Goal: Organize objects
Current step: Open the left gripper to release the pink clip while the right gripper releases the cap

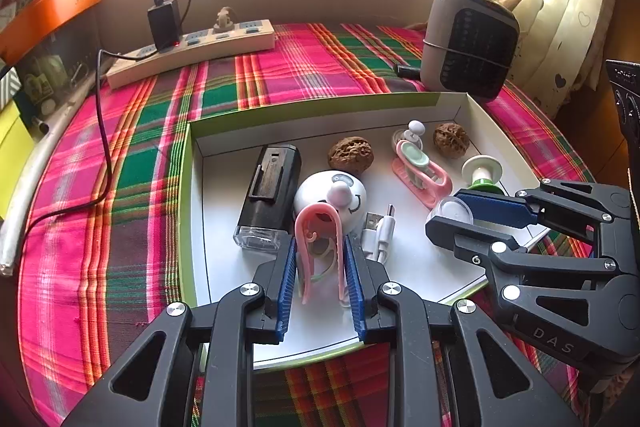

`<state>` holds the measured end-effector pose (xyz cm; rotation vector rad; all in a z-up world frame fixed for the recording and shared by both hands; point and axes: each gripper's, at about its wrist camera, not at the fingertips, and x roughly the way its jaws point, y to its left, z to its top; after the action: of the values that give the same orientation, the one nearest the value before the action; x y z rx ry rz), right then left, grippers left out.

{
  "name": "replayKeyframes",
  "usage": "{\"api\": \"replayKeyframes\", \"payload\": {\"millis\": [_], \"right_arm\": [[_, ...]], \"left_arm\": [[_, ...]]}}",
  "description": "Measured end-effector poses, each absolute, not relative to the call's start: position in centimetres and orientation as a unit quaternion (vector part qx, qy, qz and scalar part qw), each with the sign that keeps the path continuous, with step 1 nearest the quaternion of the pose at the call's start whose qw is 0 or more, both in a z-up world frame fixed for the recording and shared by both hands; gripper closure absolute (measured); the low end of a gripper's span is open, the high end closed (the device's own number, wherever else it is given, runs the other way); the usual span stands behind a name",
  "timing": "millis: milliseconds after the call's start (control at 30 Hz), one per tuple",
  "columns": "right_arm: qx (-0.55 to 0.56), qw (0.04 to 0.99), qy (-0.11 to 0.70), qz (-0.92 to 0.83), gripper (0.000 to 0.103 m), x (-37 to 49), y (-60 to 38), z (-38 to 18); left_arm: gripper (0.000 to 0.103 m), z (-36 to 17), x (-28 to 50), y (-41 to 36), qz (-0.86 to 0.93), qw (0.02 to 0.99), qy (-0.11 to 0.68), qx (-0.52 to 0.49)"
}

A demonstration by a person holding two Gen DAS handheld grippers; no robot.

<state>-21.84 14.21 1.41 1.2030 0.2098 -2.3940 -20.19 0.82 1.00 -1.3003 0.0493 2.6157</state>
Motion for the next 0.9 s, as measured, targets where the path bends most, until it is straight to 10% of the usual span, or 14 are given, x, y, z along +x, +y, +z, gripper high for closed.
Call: {"api": "replayKeyframes", "payload": {"millis": [900], "right_arm": [[0.437,0.21,0.078,-0.871,0.065,-21.61,14.33,1.51]], "left_arm": [[0.07,0.97,-20.04,0.69,0.89,0.103,0.018,-0.443]]}}
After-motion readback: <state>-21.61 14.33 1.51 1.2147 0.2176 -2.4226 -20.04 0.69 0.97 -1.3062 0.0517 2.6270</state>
